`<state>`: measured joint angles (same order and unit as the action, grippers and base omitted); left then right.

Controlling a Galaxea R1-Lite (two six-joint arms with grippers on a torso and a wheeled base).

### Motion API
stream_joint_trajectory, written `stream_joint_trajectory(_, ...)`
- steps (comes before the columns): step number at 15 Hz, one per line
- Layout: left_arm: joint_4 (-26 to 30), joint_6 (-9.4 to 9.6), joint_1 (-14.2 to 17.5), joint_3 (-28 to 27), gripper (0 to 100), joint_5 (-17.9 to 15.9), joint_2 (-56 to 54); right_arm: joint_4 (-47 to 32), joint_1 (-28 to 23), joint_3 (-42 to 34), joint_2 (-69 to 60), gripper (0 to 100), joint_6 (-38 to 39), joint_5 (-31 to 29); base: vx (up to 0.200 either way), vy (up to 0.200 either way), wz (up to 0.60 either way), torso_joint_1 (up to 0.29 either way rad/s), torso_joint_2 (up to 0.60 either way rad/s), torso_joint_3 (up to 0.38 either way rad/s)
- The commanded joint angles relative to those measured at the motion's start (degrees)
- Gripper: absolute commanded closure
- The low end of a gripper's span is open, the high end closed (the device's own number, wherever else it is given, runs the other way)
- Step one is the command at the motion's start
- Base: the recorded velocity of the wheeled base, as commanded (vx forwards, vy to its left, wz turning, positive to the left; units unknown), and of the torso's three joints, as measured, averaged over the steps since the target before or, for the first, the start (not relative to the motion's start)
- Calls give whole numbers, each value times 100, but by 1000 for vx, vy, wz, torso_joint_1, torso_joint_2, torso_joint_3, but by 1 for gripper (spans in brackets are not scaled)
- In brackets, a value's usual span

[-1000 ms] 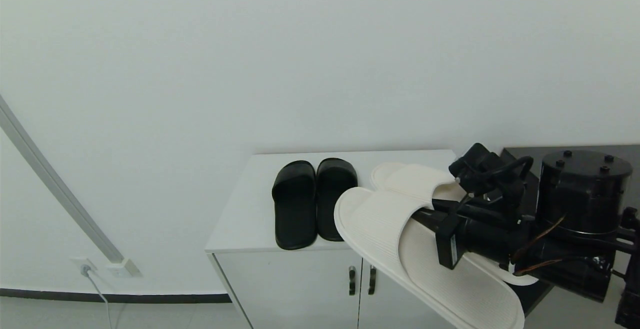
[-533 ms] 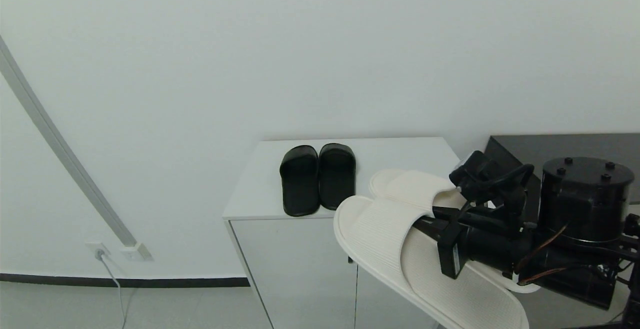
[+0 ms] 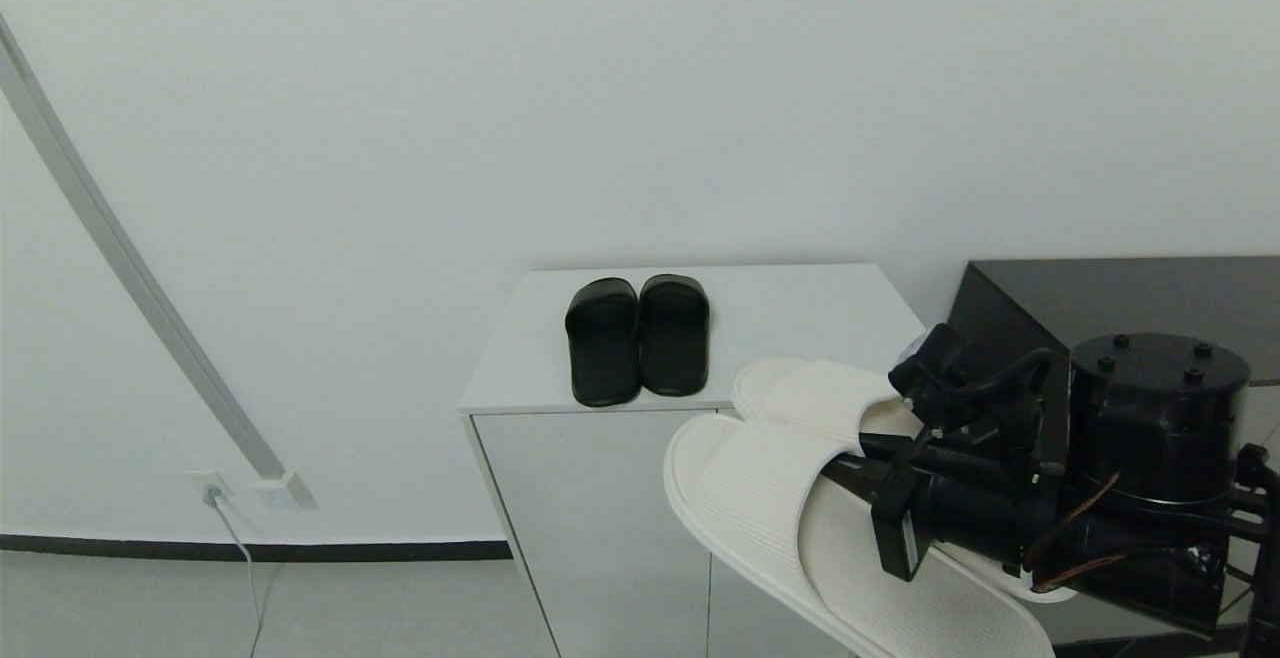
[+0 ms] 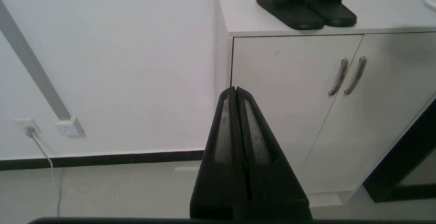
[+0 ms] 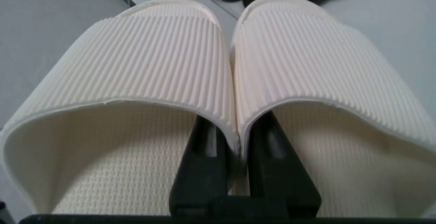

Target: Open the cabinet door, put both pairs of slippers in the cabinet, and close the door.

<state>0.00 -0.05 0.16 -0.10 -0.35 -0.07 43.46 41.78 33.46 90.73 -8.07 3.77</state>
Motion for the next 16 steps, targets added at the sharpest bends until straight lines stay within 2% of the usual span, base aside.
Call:
stream_joint_trajectory(1,0,-4,2,1,100,0,7,-4,32,-6,23,100,-2,1,0,0,0,0,0,0)
stream_joint_trajectory(10,0,-4,2,1,100,0,7,5,138,-68,14,100,-10,-8,0,0,0,0,0,0)
stream_joint_trajectory(16,0,-4,2,1,100,0,7,5,226,-130,23,100,-19,-25,0,0,0,-148,350,195)
